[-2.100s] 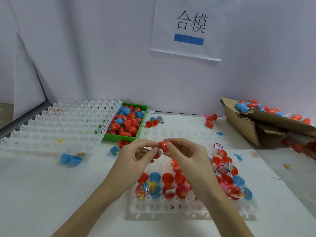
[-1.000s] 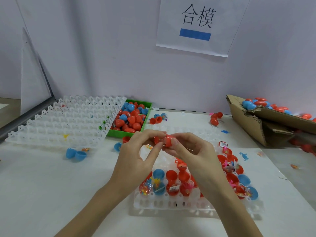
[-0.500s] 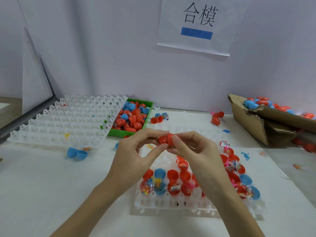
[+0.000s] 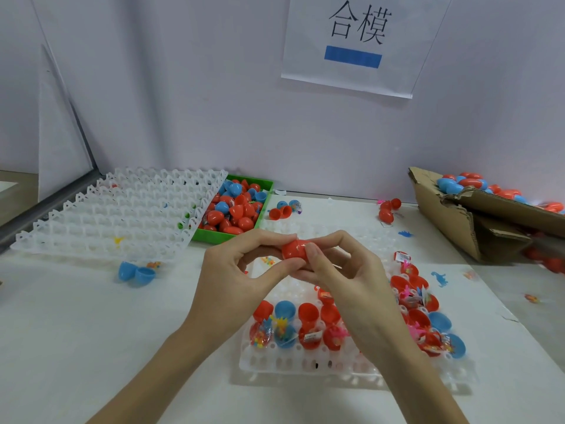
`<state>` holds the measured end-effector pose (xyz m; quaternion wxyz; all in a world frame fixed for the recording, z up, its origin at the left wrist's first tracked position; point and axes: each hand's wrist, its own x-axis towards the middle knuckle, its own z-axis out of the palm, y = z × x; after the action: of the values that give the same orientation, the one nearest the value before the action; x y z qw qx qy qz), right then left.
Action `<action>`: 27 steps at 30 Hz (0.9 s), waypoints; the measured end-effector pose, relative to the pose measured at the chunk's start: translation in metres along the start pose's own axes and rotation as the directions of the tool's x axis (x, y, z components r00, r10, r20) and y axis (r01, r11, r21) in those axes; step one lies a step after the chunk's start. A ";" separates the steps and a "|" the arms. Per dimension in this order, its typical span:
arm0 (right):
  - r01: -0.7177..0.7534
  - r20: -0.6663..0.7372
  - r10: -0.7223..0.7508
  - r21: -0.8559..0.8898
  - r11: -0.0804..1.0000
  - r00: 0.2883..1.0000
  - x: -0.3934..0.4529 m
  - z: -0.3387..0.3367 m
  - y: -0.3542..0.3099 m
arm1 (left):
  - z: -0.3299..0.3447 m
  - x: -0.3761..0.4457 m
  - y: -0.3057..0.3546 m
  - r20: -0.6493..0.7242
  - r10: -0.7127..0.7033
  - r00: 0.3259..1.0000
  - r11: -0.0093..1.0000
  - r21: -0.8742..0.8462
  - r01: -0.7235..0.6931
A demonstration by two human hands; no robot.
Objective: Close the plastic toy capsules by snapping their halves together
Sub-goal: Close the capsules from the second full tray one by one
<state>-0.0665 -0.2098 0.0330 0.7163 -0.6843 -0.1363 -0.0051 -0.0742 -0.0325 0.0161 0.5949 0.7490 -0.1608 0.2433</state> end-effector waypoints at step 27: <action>-0.459 0.532 0.106 0.594 0.661 0.840 0.004 -0.003 0.005 | 0.000 -0.001 0.011 0.073 0.143 0.987 0.990 -0.002 -0.143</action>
<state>-0.0613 -0.2114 0.0293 0.8599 -0.3542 -0.1791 0.3212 -0.0805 -0.0354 0.0244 0.5686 0.7448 -0.2353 0.2580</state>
